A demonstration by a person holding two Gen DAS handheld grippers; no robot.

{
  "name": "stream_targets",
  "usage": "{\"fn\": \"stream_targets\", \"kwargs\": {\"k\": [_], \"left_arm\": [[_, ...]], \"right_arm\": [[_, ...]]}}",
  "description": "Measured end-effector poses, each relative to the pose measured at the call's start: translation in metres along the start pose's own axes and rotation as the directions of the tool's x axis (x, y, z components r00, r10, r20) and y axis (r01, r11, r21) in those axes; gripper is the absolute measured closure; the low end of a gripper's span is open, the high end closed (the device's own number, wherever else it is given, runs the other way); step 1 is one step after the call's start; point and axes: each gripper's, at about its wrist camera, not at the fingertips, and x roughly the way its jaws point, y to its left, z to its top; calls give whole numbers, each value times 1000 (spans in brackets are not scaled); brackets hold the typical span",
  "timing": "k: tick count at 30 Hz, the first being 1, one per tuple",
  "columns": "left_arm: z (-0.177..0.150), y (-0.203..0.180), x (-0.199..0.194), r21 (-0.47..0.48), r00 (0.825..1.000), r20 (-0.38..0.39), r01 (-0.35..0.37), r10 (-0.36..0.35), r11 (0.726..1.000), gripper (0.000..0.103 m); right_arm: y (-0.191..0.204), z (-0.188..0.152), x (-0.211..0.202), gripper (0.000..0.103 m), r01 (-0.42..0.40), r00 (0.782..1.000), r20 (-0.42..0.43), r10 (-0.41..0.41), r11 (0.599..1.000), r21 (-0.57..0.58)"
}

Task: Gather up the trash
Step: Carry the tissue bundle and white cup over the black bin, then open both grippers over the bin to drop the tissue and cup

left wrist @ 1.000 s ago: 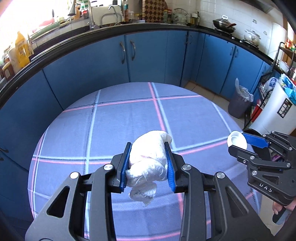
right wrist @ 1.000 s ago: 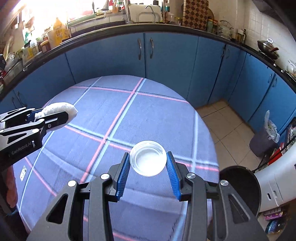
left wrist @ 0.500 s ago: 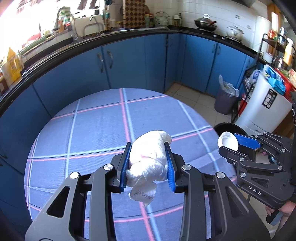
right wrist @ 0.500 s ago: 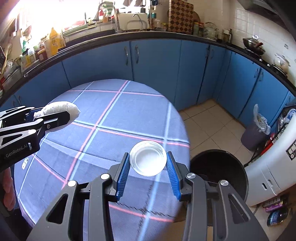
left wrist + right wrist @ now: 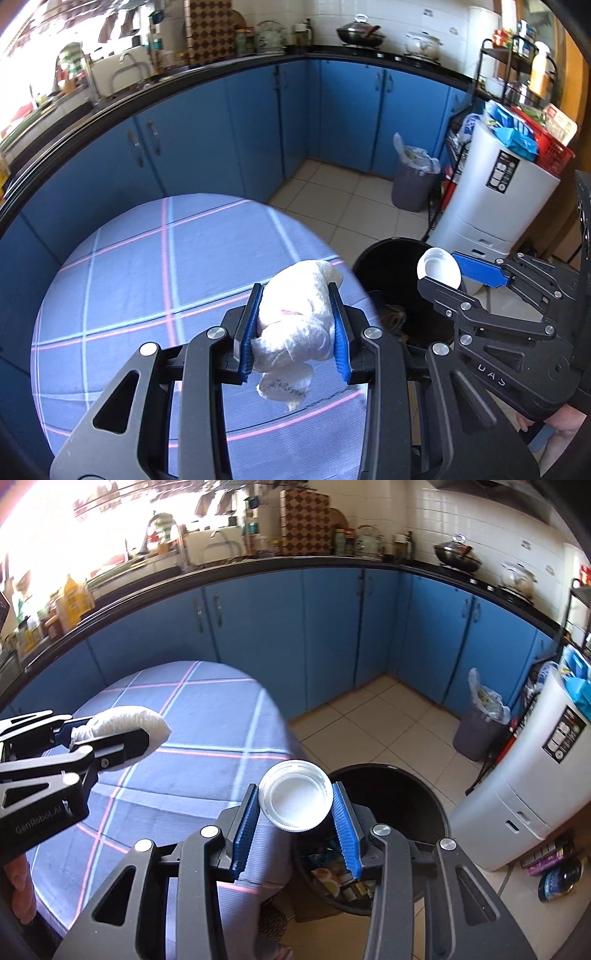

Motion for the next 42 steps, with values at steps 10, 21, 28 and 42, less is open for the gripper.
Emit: {"fn": "stream_targets", "kwargs": {"k": [10,21,28,42], "left_arm": [[32,-46,27,48,999,-15,49,-48,998,66],[71,-79,52,83,996,22,80,-82,993,21],[80,-77,67,92,996,12,84,-86,992,21],[72,-45,73,21,996,-28,89,-89,996,21]], "right_arm": [[-42,5,9,64,82,996,18,-83,996,42],[-76,9,41,64,118,993,-18,-117,988,102],[-79,5,57,34,131,991,-35,-128,985,113],[-78,-1,61,14,129,991,-46,-123,979,158]]}}
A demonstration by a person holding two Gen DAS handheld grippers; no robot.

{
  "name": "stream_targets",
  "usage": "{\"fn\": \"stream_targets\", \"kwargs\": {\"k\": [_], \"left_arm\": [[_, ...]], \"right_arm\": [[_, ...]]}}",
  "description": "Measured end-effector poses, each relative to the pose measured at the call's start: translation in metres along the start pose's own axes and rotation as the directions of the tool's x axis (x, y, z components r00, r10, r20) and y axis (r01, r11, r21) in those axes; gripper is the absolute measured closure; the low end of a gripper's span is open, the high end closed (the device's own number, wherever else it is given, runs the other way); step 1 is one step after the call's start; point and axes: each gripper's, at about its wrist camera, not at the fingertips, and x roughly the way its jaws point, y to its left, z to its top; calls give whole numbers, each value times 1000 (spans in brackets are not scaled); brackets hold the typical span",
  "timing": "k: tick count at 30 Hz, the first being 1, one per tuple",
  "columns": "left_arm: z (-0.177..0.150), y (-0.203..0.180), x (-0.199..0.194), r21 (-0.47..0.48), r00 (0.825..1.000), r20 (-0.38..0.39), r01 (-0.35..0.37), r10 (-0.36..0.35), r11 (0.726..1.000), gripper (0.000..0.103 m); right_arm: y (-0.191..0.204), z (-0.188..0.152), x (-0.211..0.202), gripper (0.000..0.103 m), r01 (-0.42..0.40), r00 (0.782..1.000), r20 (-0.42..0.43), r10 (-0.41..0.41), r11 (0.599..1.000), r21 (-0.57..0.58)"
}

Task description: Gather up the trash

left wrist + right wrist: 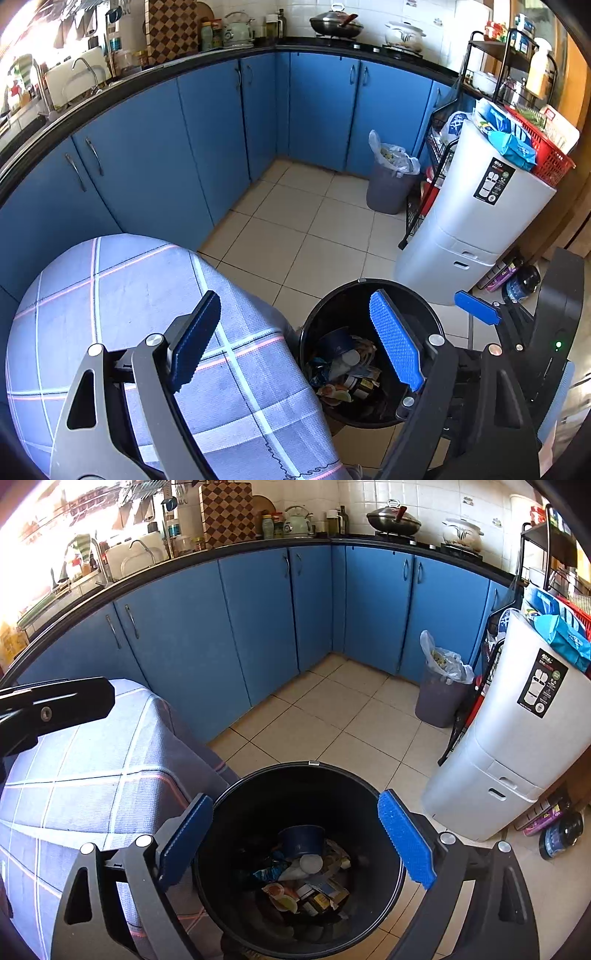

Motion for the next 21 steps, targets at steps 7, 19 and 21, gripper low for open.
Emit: {"fn": "stream_targets", "kwargs": {"k": [7,19,21], "left_arm": [[-4,-6,-7,9,1000,13,7,-7,1000,10],[-8,-8,-12,19,1000,16,13,-13,1000,4],[-9,-8,-13,22,1000,13,14,-14,1000,4]], "right_arm": [[1,-1,-7,14,13,1000,3,-13,1000,-9],[-3,-7,-8,14,16,1000,-7,-16,1000,-1],[-2,-8,-8,14,16,1000,-8,-16,1000,-1]]}}
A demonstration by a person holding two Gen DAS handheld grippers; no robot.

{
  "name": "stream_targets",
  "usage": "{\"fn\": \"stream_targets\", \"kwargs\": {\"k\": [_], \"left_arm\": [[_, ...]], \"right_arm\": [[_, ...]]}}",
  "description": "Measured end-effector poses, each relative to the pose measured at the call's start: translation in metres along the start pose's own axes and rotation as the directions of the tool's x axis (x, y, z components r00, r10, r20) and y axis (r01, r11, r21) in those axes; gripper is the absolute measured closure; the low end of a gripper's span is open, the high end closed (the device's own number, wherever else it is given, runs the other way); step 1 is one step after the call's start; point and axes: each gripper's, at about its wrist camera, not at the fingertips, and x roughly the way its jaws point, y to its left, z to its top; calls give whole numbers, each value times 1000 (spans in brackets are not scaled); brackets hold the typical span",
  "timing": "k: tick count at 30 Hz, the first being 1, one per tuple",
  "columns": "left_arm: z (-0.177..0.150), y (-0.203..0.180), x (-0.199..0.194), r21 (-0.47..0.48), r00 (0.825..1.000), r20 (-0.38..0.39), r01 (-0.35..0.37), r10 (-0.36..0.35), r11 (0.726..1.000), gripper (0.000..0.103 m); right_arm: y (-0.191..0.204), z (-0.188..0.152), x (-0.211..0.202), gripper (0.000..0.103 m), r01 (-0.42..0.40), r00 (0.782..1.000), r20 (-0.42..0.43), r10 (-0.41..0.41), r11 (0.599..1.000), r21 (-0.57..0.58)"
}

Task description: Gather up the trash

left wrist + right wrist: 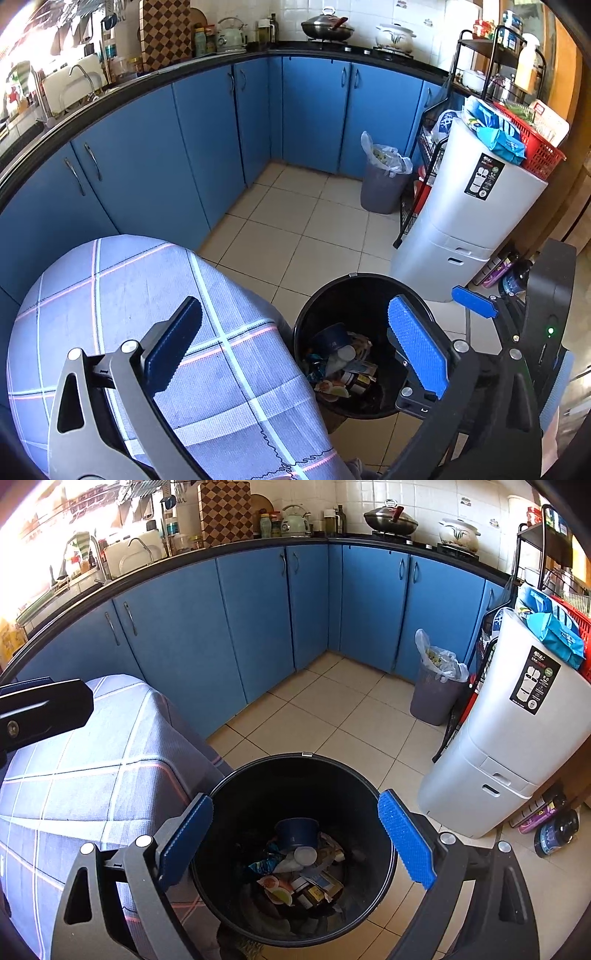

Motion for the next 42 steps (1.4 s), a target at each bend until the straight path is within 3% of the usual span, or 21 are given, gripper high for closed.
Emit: {"fn": "stream_targets", "kwargs": {"k": [12,25,32,42], "left_arm": [[-4,3,-3,4,999,-28,40,-40,999,4],[-10,1,-1,23,999,-42,15,-14,1000,4],[-11,-3,-8,41,1000,-1,30,-30,999,3],[-12,-5,-10,47,999,-4,34,-34,998,3]], "right_arm": [[0,-4,-2,14,0,1000,-7,0,1000,-1],[0,-5,-3,14,5,1000,-7,-5,1000,-6],[0,-5,-3,14,4,1000,-7,-4,1000,-10],[1,-5,-5,14,7,1000,0,-7,1000,-13]]}}
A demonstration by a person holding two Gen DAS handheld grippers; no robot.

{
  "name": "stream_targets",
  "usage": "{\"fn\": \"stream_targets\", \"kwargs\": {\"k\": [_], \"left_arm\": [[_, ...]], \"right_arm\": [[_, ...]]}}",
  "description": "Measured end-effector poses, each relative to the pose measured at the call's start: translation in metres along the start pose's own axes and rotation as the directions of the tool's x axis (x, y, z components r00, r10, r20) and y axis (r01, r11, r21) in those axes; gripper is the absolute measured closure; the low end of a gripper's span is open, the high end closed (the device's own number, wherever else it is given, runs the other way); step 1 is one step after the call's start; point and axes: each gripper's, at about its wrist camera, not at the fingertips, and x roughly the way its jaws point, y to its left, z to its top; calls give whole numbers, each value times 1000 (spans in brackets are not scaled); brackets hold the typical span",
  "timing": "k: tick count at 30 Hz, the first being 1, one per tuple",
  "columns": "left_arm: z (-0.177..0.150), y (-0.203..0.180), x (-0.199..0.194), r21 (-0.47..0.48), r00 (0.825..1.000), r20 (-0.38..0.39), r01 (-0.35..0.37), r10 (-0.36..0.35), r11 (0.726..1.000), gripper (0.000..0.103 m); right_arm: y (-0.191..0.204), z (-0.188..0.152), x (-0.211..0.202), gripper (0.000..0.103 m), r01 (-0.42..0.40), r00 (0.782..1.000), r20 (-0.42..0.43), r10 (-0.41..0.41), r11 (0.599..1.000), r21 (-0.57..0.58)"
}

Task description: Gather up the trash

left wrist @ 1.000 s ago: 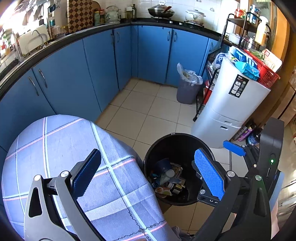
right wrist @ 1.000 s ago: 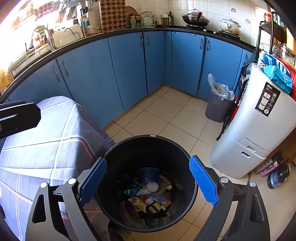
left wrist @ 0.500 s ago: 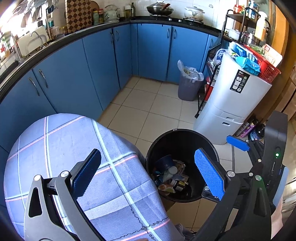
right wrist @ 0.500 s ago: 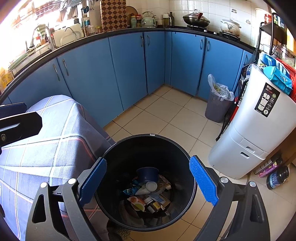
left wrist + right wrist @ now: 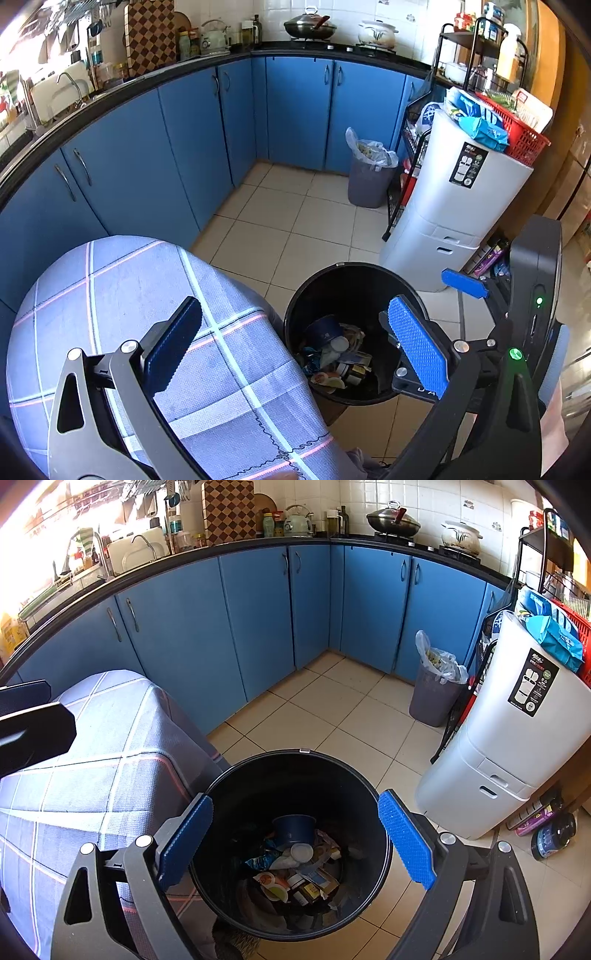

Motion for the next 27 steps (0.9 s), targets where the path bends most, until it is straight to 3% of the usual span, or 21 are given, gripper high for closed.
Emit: {"fn": "stream_targets", "kwargs": {"k": [27], "left_arm": [[-1,-9,-4,27,1000,7,1,-1,1000,3]], "right_arm": [[-1,0,-4,14,0,1000,5,0,1000,-2]]}}
